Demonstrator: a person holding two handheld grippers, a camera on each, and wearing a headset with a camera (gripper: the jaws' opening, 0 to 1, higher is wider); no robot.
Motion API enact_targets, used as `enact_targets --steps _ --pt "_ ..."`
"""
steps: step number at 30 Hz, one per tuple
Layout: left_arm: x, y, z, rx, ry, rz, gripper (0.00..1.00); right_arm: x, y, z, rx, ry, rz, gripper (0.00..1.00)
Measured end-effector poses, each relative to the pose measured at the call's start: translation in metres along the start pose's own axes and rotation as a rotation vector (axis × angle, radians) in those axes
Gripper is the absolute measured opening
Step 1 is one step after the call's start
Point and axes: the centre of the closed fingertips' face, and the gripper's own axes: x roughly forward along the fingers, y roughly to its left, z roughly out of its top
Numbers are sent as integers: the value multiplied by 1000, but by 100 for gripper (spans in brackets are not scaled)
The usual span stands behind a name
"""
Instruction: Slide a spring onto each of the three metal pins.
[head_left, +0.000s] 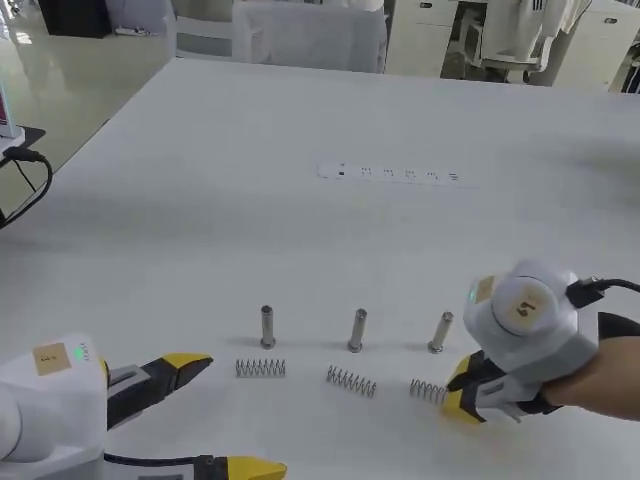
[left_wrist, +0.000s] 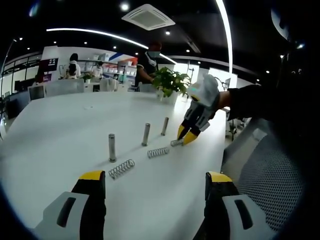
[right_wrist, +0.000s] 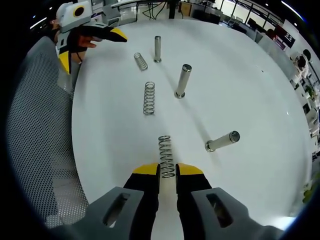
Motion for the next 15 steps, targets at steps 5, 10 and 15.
enact_targets --steps 5,10,15 --pt "0 0 0 0 0 0 78 1 1 3 1 2 6 10" --pt "0 1 0 -1 0 2 78 2 1 3 8 2 14 9" --pt "0 0 0 2 0 0 78 2 1 3 10 1 16 9"
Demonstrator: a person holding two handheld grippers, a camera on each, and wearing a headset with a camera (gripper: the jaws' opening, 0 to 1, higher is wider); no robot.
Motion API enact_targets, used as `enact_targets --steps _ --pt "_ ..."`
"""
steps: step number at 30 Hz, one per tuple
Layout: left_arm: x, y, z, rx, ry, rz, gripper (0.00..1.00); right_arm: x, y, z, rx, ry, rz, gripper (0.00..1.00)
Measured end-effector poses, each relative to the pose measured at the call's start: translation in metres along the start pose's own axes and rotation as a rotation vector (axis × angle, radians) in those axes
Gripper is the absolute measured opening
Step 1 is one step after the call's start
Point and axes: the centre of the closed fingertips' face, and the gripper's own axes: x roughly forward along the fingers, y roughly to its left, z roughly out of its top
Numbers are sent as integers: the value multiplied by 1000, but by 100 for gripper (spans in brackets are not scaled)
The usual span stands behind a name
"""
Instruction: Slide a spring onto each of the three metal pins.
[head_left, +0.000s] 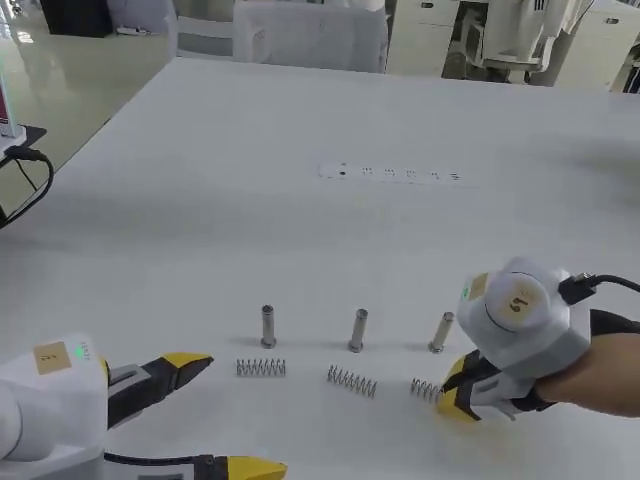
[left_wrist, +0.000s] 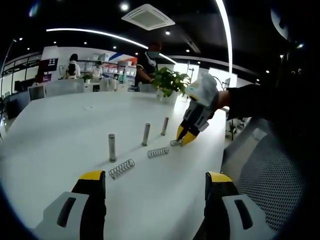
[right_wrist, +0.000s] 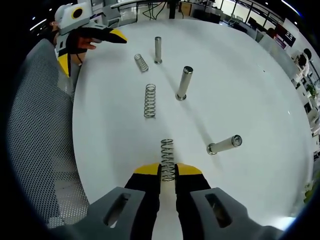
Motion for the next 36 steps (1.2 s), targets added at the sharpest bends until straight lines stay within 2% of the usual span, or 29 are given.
enact_targets --steps 15,26,36 --pt "1 -6 2 16 10 -26 75 -11 8 11 -30 -9 2 8" --pt "2 -10 7 48 16 -67 67 -26 18 29 -62 -35 14 8" --pt "8 -13 20 93 20 -113 63 -34 26 45 -113 -43 27 8"
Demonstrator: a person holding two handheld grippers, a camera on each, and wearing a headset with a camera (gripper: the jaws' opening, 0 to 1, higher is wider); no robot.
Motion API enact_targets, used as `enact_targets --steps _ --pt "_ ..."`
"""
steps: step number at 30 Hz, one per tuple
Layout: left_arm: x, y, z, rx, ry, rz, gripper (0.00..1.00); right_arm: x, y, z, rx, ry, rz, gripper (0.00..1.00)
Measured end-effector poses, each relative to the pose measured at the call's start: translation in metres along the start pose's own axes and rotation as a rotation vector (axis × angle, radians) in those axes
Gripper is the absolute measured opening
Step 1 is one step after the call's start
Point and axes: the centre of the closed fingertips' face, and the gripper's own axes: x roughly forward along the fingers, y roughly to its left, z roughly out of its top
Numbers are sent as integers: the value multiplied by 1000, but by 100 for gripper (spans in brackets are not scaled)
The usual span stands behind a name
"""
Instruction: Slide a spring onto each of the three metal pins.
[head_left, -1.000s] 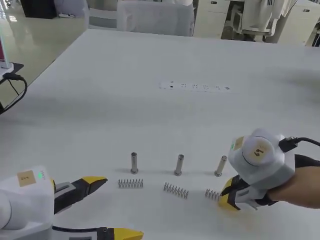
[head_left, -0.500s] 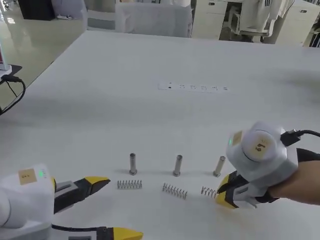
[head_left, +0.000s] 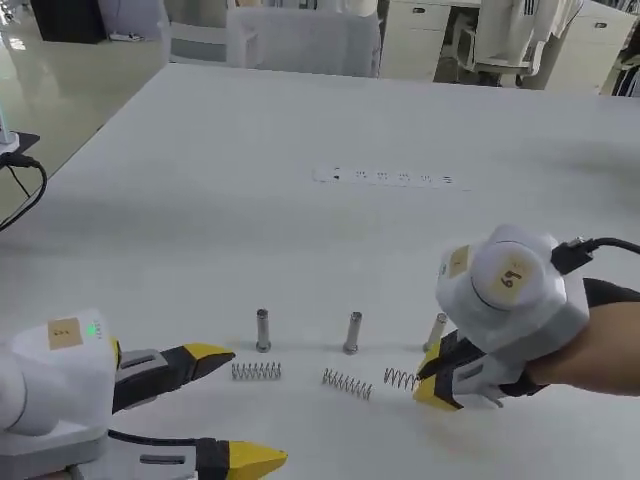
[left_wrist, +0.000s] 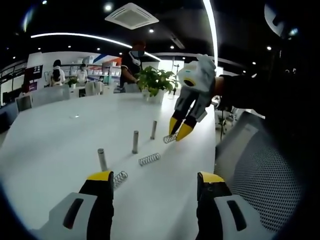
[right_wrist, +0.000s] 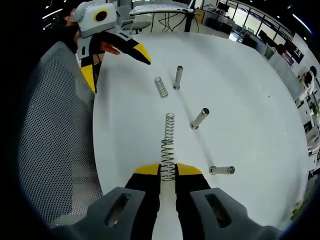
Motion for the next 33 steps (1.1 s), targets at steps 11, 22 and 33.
enact_targets --steps 11,22,33 --pt "10 -11 18 43 -2 -87 52 -11 12 26 -69 -25 9 8" --pt "22 -22 29 83 -23 -139 45 -14 24 42 -113 -42 27 8" --pt "34 -31 27 104 -18 -192 33 -8 34 46 -143 -45 54 9"
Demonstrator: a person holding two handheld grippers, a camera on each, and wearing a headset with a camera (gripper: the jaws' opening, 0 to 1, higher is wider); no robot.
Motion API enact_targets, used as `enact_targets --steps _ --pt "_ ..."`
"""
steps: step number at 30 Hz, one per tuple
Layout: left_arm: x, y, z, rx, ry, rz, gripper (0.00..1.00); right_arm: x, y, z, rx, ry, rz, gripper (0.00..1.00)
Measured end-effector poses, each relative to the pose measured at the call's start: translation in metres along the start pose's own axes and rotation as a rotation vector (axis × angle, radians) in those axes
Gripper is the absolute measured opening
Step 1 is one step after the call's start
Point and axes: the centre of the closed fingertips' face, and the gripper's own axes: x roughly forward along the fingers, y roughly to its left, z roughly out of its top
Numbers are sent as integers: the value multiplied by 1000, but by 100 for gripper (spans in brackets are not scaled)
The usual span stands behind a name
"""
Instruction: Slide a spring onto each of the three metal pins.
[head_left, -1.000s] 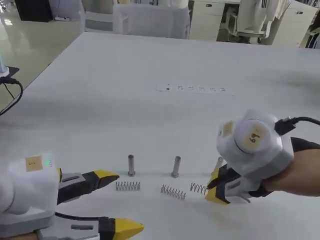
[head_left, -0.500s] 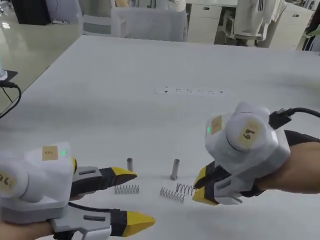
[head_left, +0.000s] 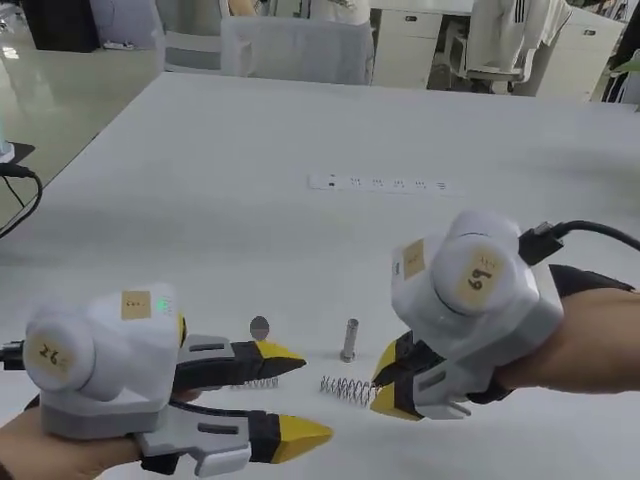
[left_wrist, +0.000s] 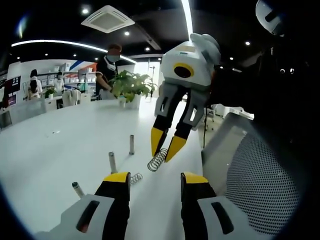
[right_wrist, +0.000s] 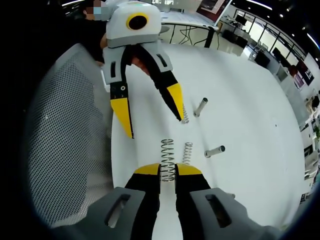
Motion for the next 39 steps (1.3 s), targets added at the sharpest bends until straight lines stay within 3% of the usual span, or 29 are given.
enact_targets --steps 28,39 --pt "7 -13 -3 30 26 -55 8 5 20 17 -115 -19 62 9" --pt "8 -15 -7 23 41 -66 5 5 23 18 -137 -23 68 9"
